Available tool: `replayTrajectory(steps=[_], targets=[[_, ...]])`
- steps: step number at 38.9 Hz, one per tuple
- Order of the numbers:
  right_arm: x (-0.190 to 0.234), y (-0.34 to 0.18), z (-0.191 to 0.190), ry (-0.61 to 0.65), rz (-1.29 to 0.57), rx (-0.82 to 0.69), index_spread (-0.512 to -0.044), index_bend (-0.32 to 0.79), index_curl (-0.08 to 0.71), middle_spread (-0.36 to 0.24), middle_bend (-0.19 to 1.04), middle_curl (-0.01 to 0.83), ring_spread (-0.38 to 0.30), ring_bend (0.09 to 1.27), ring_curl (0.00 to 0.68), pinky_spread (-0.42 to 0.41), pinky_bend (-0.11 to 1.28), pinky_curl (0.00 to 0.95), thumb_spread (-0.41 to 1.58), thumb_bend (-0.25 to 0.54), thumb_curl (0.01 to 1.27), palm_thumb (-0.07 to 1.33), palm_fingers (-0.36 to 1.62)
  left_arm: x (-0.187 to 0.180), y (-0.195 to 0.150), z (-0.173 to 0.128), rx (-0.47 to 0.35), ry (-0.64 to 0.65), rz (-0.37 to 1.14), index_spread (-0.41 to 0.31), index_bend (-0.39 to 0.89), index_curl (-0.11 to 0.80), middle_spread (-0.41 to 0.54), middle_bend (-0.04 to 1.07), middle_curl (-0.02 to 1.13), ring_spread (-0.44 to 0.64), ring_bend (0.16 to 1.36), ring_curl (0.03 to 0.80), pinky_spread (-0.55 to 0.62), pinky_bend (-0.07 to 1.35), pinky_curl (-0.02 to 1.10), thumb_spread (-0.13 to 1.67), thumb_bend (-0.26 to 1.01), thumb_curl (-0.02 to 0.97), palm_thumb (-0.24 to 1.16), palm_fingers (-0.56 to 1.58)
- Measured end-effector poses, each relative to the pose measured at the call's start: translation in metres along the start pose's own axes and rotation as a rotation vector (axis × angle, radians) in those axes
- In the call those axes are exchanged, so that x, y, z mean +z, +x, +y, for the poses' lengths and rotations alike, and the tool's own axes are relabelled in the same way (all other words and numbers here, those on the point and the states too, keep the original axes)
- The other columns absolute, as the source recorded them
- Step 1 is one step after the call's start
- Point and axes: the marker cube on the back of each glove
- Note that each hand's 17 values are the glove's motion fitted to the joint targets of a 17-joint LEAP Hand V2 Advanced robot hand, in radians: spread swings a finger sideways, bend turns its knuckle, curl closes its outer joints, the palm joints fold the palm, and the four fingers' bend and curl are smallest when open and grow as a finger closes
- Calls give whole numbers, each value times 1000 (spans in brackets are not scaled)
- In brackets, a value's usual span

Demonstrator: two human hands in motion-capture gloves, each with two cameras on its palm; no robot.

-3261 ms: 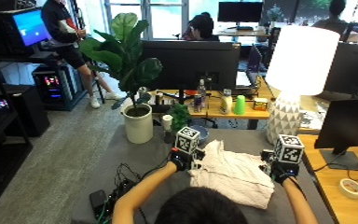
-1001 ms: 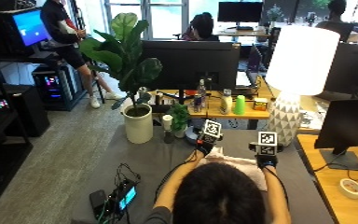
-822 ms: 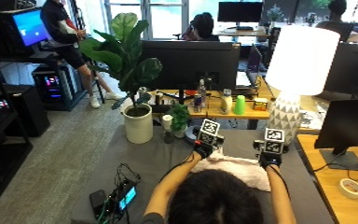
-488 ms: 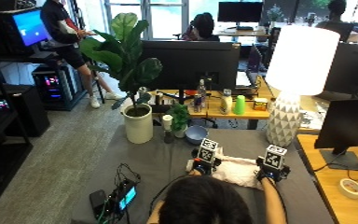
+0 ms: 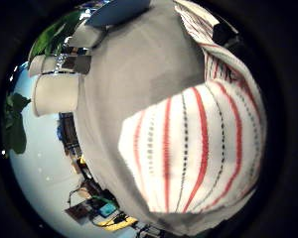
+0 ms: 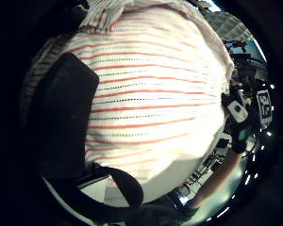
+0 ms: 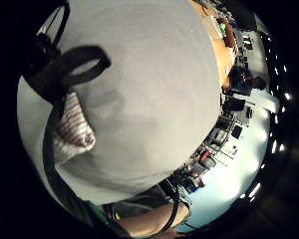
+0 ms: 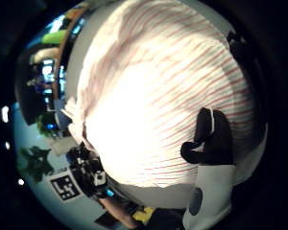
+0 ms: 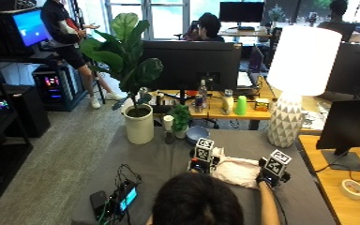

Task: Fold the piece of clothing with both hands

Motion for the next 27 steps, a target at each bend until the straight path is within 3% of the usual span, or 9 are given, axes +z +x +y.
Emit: replayTrajectory(steps=[4, 8, 16, 21, 27], targets=[[-4, -6, -8, 105, -103, -38, -162, 92, 158, -69, 274, 476, -165, 614, 440, -202, 746, 422, 1074, 46, 576, 948, 1114, -14, -5, 9, -1, -73, 31, -136, 177, 373, -61, 155, 298, -6, 526, 362, 37, 406, 361, 1457, -7, 198, 64, 429], [-11, -3, -29, 247, -183, -9, -176, 157, 202, -105, 319, 501, -195, 644, 464, -242, 733, 438, 929, 36, 609, 1016, 1257, -38, -18, 11, 0, -28, 48, -135, 172, 376, -58, 145, 297, -4, 524, 362, 34, 411, 362, 1454, -2, 193, 74, 442], [-44, -13, -12, 64, -230, -19, -185, 185, 281, -125, 370, 521, -217, 656, 480, -291, 680, 439, 693, -18, 652, 1054, 1307, -92, -66, 15, -85, 66, 8, -134, 164, 376, -54, 145, 294, -1, 515, 358, 25, 417, 366, 1451, -3, 184, 80, 455], [-58, -58, -72, 111, -297, -107, -191, 210, 323, -132, 387, 527, -224, 639, 480, -297, 650, 435, 524, -33, 678, 1044, 1313, -110, -83, 13, -77, 123, 44, -134, 161, 375, -52, 145, 291, 0, 513, 356, 24, 415, 366, 1450, -2, 179, 87, 458], [-100, -121, -36, 177, -360, -238, -196, 213, 364, -147, 390, 532, -231, 635, 482, -295, 661, 446, 391, -28, 702, 1058, 1319, -123, -115, 29, -171, 96, -4, -133, 159, 373, -54, 146, 288, -7, 518, 355, 14, 410, 364, 1448, -2, 176, 98, 470]])
